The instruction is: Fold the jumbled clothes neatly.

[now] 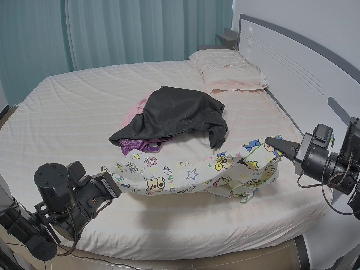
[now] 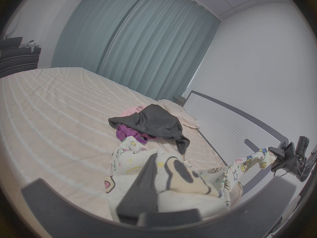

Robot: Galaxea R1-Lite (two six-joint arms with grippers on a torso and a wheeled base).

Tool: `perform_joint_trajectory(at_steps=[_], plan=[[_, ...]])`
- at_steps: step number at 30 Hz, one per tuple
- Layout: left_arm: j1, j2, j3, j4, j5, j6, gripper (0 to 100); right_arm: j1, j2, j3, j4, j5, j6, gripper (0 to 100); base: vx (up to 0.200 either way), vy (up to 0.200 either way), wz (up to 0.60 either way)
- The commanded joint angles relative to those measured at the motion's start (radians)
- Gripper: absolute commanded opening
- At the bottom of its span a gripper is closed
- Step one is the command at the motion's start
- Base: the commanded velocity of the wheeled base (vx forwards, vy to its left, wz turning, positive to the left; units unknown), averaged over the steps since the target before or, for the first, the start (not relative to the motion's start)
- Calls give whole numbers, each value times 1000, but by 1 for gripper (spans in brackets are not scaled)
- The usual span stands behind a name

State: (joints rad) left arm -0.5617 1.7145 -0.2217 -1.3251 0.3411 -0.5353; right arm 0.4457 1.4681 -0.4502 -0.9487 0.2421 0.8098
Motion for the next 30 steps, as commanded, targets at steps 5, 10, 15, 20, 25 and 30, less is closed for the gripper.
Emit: perform_joint_trajectory(at_steps=[5, 10, 15, 20, 25, 30], plan=[[0, -19, -1, 0, -1, 0, 0, -2, -20, -5, -1, -1, -1, 0, 0, 200, 0], [-1, -21, -2, 0, 1, 0, 0, -12, -23, -7, -1, 0, 0, 0, 0, 200, 0], [-3, -32, -2, 1, 1, 0, 0, -12, -22, -10, -1, 0, 2, 0, 0, 200, 0], [-15, -35, -2, 0, 1, 0, 0, -12, -22, -8, -1, 2, 2, 0, 0, 200, 0], [-18, -35, -2, 0, 1, 0, 0, -12, -23, -12, -4, 2, 2, 0, 0, 200, 0], [-20, -42, -4, 0, 3, 0, 0, -12, -25, -12, -15, 0, 3, 0, 0, 200, 0]])
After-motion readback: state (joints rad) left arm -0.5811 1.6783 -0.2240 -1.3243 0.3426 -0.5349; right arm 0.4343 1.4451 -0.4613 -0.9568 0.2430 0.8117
